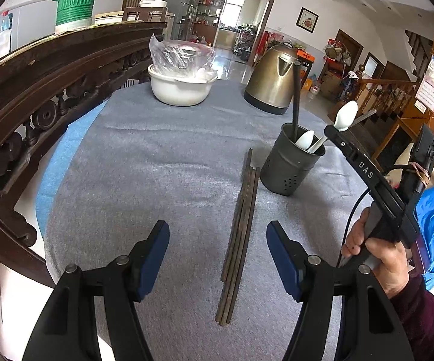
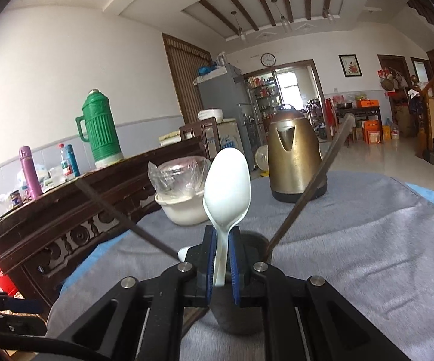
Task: Organize utensils
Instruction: 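Lower the white spoon into the grey holder and open the right tool, then withdraw the open right tool from the holder toward the chopsticks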
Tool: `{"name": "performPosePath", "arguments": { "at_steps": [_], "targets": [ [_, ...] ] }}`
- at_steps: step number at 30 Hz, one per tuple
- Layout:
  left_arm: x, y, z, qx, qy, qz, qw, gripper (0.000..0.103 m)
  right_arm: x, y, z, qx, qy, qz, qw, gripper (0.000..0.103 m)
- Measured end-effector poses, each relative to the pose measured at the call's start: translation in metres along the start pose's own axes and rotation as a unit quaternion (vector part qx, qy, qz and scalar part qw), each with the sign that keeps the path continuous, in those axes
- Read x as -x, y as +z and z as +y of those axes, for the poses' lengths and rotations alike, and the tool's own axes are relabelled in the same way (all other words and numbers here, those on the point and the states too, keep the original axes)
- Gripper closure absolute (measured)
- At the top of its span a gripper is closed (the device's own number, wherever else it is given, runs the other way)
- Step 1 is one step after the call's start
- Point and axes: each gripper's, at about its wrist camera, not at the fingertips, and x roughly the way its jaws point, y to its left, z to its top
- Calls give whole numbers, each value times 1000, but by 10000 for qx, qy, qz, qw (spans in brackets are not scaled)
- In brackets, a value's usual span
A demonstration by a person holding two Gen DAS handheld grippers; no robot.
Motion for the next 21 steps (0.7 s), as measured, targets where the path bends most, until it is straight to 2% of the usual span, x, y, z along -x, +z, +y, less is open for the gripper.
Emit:
{"name": "performPosePath", "arguments": {
  "at_steps": [1,2,3,4,5,9,15,21],
  "targets": [
    [1,0,-1,-18,-2,-7,10000,35,1,0,0,-25,-33,62,10000,86],
    [2,-1,-3,-46,-3,-15,10000,35,1,1,1,-70,-57,179,9998,72],
    [3,-1,-4,-65,-4,-19,10000,35,-1,2,0,-135,-68,333,9993,39],
    [4,-1,-6,-85,-3,-19,10000,35,-3,3,-1,-234,-75,517,9984,21],
    [5,-1,-7,-106,-2,-9,9999,35,-3,4,-2,-332,-79,627,9974,12],
    [11,-1,-10,-160,38,-46,9999,35,16,6,-3,-578,73,413,9974,12],
    [15,-8,-17,-264,134,84,9995,35,80,-2,-7,-1114,234,151,9934,12],
    [18,-22,-42,-694,155,143,9974,35,124,-14,-16,-1106,-91,307,9934,12]
  ]
}}
